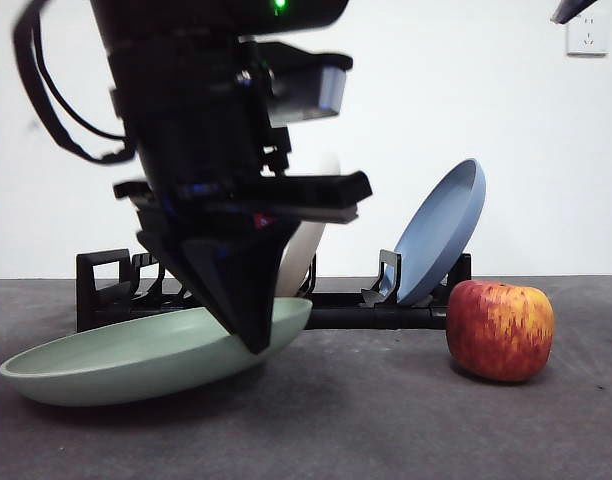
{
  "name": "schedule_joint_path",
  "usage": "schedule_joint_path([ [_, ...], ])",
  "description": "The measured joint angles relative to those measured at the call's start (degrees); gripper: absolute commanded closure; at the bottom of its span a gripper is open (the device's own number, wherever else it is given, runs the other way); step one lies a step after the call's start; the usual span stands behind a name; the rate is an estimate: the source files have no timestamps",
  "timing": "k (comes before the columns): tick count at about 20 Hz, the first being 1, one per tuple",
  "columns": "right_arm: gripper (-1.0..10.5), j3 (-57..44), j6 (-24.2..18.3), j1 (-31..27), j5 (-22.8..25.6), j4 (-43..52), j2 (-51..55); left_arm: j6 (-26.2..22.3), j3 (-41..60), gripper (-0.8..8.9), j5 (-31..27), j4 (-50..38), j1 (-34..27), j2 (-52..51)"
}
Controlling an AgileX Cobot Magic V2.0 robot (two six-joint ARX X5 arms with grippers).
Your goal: Take the green plate from the plate rack,put the plate on the table,take the apple from the table,put the apple in the plate
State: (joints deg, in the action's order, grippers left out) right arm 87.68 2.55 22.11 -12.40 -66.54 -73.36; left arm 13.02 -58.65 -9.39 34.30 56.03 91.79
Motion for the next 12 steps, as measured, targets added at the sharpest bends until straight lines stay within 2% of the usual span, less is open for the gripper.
schedule_joint_path([
  [3, 2.6, 0.0, -1.9, 0.0, -5.18, -2.58, 0.0, -0.15, -0.02, 8.22, 3.93, -2.93, -1.92, 0.13],
  [8, 2.6, 0.0, -2.4, 0.0, -5.46, -2.58, 0.0, -1.49, -0.17, 8.22, 7.28, -3.58, -4.31, 0.11],
  [12, 2.6, 0.0, -2.4, 0.0, -5.46, -2.58, 0.0, -2.6, -0.17, 8.22, 7.48, -3.56, -5.62, 0.11],
])
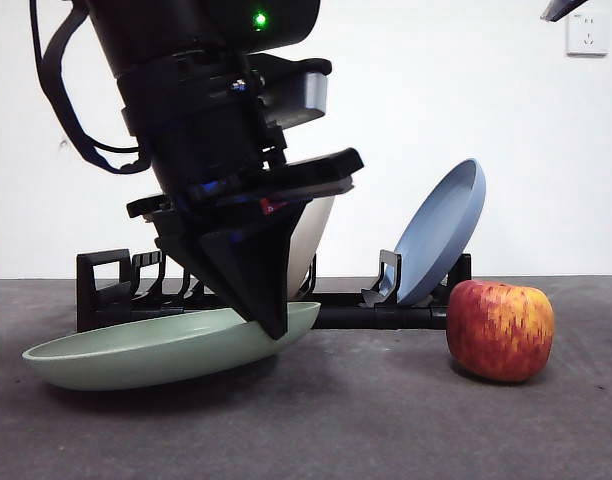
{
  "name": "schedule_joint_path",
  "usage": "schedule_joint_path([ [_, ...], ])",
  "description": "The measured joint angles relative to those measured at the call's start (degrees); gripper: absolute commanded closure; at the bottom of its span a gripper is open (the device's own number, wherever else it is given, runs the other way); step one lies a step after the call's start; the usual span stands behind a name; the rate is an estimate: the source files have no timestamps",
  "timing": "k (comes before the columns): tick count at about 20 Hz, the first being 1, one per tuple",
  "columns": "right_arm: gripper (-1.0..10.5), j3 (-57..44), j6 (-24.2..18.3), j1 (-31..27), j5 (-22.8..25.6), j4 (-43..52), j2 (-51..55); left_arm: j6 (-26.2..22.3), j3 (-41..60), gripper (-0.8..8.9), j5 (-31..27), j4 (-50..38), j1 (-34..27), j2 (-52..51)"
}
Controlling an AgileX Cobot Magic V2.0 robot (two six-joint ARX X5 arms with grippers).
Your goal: Take the green plate from the plate rack,put the plate on the table,take the apple from the table,put the apple in the plate
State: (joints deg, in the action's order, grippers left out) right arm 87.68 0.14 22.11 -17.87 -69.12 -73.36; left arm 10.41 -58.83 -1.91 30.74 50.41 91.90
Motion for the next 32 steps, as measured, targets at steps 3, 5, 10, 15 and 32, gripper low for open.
schedule_joint_path([
  [3, 2.6, 0.0, -0.02, 0.0, 0.0, -0.02, 0.0, -0.31, 0.0, 8.21, -0.04, 0.0, -0.04, 0.0],
  [5, 2.6, 0.0, -0.02, 0.0, 0.0, 0.0, 0.0, -0.33, 0.0, 8.13, -0.04, 0.0, -0.04, 0.0],
  [10, 2.6, 0.0, -0.02, 0.0, 0.0, 0.0, 0.0, -0.24, 0.0, 6.18, 0.85, 0.02, -0.09, 0.04],
  [15, 2.6, 0.0, -0.09, 0.0, 0.0, -0.02, 0.0, -0.24, 0.0, 6.15, 1.01, 0.02, -0.11, 0.04],
  [32, 2.6, -7.23, -2.97, 0.0, 1.6, -8.46, 3.56, -1.81, -17.38, 6.21, 0.98, 30.14, 0.39, -38.23],
])
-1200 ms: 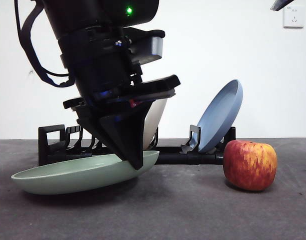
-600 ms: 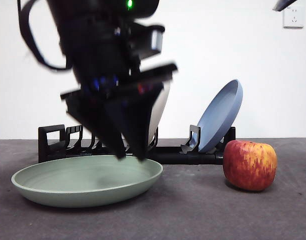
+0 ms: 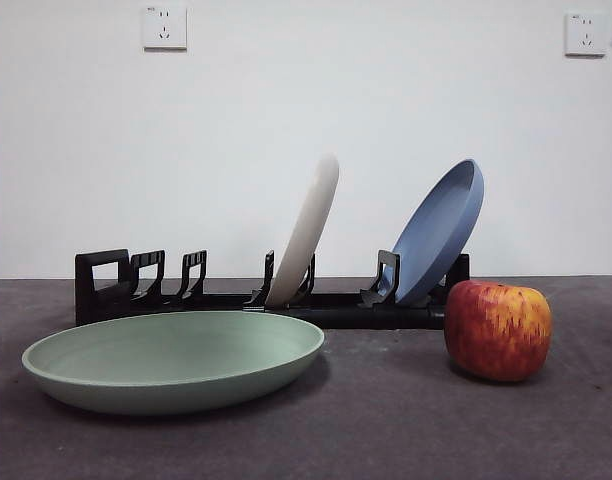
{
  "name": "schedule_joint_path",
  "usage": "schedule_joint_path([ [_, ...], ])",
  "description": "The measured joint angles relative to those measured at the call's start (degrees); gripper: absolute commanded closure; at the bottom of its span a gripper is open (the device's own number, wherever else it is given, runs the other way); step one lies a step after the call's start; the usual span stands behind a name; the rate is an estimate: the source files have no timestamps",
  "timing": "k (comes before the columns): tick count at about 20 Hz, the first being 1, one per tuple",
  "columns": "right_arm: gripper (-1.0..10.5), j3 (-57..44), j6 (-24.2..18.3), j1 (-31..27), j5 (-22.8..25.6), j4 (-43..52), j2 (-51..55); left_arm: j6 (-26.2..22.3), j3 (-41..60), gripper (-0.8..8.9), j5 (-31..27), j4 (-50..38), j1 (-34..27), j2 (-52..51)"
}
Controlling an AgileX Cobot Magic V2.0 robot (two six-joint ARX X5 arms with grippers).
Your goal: Take the green plate from the plate rack,put the plate on the table,take the apple from the table,put the apple in the plate
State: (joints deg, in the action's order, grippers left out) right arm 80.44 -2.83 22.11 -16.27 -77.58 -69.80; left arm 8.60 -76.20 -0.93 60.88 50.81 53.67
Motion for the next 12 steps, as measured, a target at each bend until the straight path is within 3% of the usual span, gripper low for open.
schedule_joint_path([
  [7, 2.6, -13.2, 1.03, 0.0, 0.61, 1.84, 6.93, 2.32, 0.02, 6.26, 0.0, 13.86, 0.02, -13.92],
  [12, 2.6, -20.2, 5.01, 0.0, 1.42, 10.19, 9.2, 3.3, 0.07, 6.26, 1.75, 15.34, 0.02, -21.35],
])
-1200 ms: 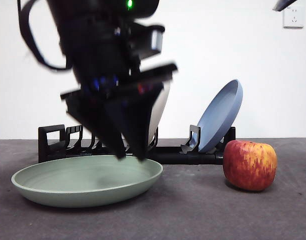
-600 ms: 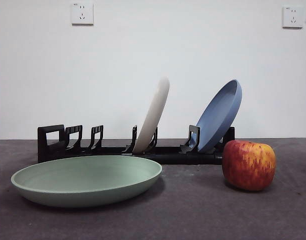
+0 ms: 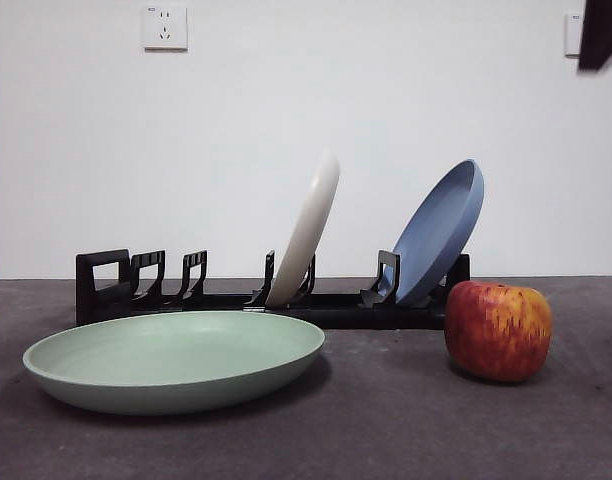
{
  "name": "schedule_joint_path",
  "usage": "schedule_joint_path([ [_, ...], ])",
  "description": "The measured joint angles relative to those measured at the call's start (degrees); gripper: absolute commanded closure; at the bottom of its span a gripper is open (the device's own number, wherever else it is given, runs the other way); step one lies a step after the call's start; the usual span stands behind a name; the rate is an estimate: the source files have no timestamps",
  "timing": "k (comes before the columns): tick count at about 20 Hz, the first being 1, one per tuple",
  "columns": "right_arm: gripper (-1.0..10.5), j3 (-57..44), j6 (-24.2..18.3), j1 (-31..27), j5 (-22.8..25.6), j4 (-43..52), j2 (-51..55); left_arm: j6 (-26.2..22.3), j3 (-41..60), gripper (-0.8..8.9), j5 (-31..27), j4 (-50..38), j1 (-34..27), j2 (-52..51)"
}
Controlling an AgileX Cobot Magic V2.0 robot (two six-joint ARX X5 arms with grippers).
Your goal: Take the green plate from the plate rack,put the plate on the table,take the apple from the table,put the apple in the plate
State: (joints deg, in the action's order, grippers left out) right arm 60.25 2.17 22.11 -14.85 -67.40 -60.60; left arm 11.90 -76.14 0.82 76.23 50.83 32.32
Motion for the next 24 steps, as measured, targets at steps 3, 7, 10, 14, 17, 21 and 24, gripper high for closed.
schedule_joint_path([
  [3, 2.6, -3.1, 2.23, 0.0, 2.08, 5.68, -0.31, 1.27, 0.02, 6.26, 1.2, 0.0, 0.0, -3.28],
  [7, 2.6, -5.16, 4.57, 0.0, 4.59, 13.38, -2.29, 2.84, 0.52, 6.26, 1.31, 0.0, 0.0, -7.39],
  [10, 2.6, -5.18, 5.27, 0.0, 7.37, 17.0, -4.96, 4.04, 1.97, 6.26, 1.31, 0.0, 0.0, -9.46],
  [14, 2.6, -5.2, 5.62, 0.0, 7.58, 21.22, -9.64, 5.27, 4.37, 6.26, 1.4, 0.0, 0.02, -11.15],
  [17, 2.6, -5.2, 6.1, 0.0, 7.61, 26.29, -15.72, 5.88, 7.76, 6.26, 1.53, 0.0, 0.02, -11.56],
  [21, 2.6, -5.2, 6.64, 0.0, 8.33, 30.34, -22.05, 6.43, 11.72, 6.26, 1.49, 0.0, 0.02, -11.54],
  [24, 3.3, -5.2, 6.84, 0.07, 8.26, 30.67, -25.42, 6.91, 12.85, 6.26, 1.29, 0.0, 0.02, -11.54],
])
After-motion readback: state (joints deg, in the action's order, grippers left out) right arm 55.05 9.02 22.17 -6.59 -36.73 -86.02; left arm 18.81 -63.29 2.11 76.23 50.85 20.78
